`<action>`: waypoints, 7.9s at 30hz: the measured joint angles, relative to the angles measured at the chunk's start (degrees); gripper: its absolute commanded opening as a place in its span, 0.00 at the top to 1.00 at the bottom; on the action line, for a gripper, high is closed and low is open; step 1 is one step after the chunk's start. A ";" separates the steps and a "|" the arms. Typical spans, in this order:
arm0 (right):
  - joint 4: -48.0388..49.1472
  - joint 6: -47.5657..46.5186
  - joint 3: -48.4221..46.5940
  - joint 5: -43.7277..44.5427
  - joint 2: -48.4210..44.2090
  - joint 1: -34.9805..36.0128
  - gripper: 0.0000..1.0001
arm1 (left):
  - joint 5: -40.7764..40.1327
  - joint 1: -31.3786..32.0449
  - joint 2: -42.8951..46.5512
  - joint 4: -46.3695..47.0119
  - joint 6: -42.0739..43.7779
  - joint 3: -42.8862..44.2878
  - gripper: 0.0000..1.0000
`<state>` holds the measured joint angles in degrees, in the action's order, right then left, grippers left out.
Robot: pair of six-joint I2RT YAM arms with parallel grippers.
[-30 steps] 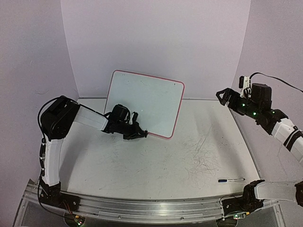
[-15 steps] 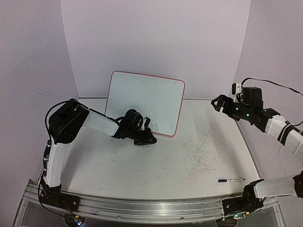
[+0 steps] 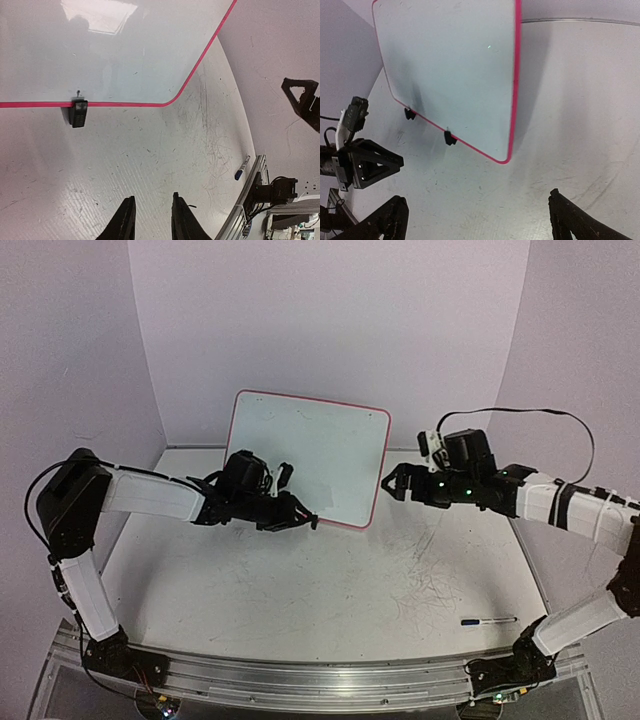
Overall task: Write a sentence on the whiteboard
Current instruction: Move the whiteboard to the center of the board, then pick up the whiteboard marker from the corner of the board.
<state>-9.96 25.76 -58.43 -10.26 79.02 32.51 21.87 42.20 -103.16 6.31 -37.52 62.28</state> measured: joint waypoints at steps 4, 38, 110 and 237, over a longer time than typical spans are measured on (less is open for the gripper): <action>1.40 3.78 -4.60 1.80 8.58 7.42 0.02 | -2.57 -3.18 4.67 -1.35 1.84 -3.91 0.43; 3.00 8.05 -19.74 3.70 29.30 15.41 0.02 | -19.45 -12.24 -14.94 -18.46 25.57 13.68 0.69; 6.01 8.53 28.17 18.57 -10.93 15.39 0.11 | -53.01 30.63 -21.04 -21.77 -37.06 18.18 0.92; -34.09 68.91 29.39 10.04 -10.16 -10.75 0.71 | -37.88 22.62 35.67 -2.21 12.00 -14.69 0.06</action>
<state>-44.05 94.66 -29.04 -0.22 68.86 21.76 -16.01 64.81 -67.48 4.10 -25.52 47.59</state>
